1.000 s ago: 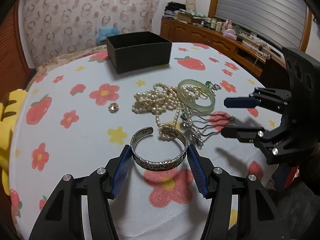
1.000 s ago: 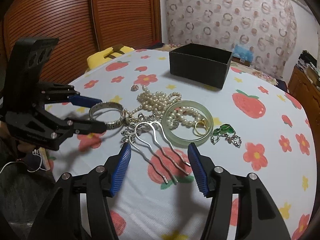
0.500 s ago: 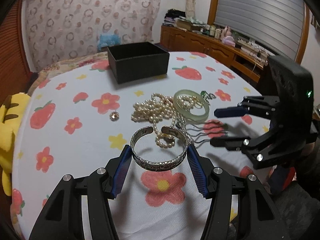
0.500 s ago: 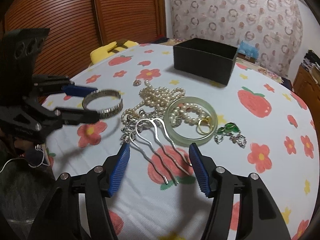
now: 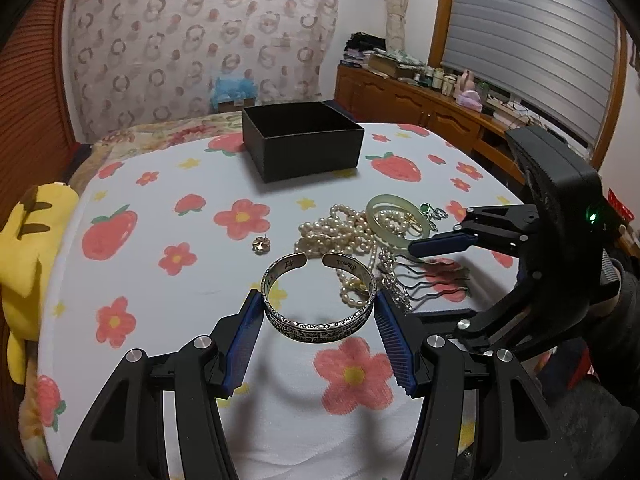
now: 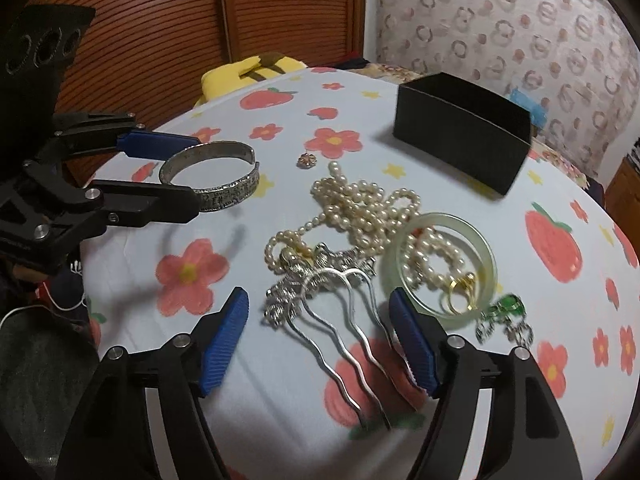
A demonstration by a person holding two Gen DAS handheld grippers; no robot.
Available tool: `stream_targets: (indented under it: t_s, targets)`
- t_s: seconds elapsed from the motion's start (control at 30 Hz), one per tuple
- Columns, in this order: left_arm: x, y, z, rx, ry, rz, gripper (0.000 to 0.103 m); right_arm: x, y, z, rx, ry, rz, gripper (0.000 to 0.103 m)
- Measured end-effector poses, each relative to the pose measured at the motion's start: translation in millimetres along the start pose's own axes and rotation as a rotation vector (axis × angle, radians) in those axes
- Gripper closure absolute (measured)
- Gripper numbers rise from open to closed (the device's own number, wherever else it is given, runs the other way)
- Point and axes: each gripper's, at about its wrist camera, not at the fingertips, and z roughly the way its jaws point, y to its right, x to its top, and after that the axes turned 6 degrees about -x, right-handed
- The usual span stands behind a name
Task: Organize jewelry
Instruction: 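Close the right gripper on the silver hair comb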
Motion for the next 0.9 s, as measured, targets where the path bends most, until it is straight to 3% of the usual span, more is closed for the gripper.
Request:
stream_targets:
  t_s: [0.13, 0.2, 0.53, 0.57, 0.6, 0.7, 0.9]
  targets:
    - [0.0, -1.7, 0.9, 0.000, 0.000, -0.003, 0.048, 1.7, -3.3, 0.8, -0.016, -0.001, -0.027, 0.030]
    - [0.0, -2.5, 1.3, -0.001, 0.001, -0.005, 0.048, 2.5, -2.3, -0.5, -0.016, 0.008, -0.030, 0.045]
    - [2.5, -6.2, 2.4, 0.007, 0.010, 0.000, 0.048, 5.5, 7.9, -17.5, -0.012, 0.065, -0.002, 0.048]
    - [4.6, -7.7, 3.4, 0.009, 0.012, -0.001, 0.048, 7.3, 9.0, -22.6, 0.007, 0.078, -0.002, 0.082]
    - [7.6, -7.7, 4.2, 0.010, 0.014, -0.001, 0.048, 9.0, 10.4, -25.1, 0.010, 0.083, 0.001, 0.084]
    - [11.6, -8.7, 5.6, 0.012, 0.018, 0.000, 0.048, 12.3, 14.1, -25.3, -0.077, 0.068, -0.003, 0.084]
    - [14.1, -9.5, 6.9, 0.013, 0.016, -0.002, 0.048, 5.3, 17.7, -22.0, -0.036, 0.063, -0.002, 0.081]
